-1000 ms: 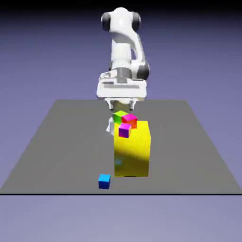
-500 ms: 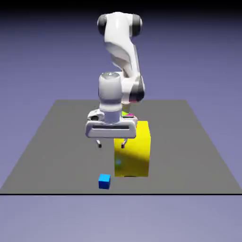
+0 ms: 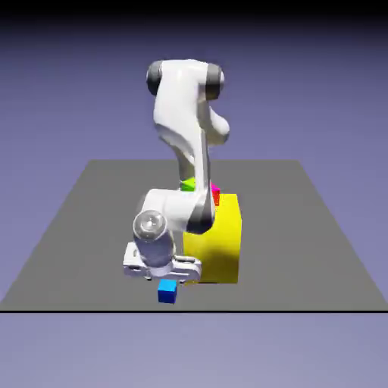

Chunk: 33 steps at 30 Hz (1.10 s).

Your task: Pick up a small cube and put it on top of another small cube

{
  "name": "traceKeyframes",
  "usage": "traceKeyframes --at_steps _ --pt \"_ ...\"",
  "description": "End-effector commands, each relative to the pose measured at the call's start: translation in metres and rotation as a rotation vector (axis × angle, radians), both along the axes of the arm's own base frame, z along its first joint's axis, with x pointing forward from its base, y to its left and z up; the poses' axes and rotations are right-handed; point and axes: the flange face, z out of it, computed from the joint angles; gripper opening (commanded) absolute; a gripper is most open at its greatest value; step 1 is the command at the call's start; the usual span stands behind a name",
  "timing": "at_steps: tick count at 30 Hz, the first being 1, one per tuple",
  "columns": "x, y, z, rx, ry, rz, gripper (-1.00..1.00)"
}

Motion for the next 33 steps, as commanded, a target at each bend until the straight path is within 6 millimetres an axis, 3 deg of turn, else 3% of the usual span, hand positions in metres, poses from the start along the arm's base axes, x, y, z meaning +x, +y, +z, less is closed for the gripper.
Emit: traceKeyframes --at_steps 1,3,4,5,9,16,23,30,33 --pt "-0.006 0.001 -0.019 0.000 0.000 0.000 0.00" --pt "-0.017 0.002 -0.046 0.000 0.000 0.000 0.00" --pt "-0.017 0.002 -0.046 0.000 0.000 0.000 -1.00" --pt "-0.017 0.002 -0.046 0.000 0.000 0.000 -1.00" --pt "0.007 0.003 0.026 0.009 -0.005 -0.014 -1.00" --pt "-0.008 0.070 0.132 0.108 -0.033 0.030 -1.00" --pt "-0.057 0.130 0.228 0.199 -0.046 0.156 -1.00" --pt "-0.130 0.159 0.291 0.139 -0.029 0.411 -1.00" --pt "-0.157 0.161 0.306 0.076 -0.017 0.508 -1.00"
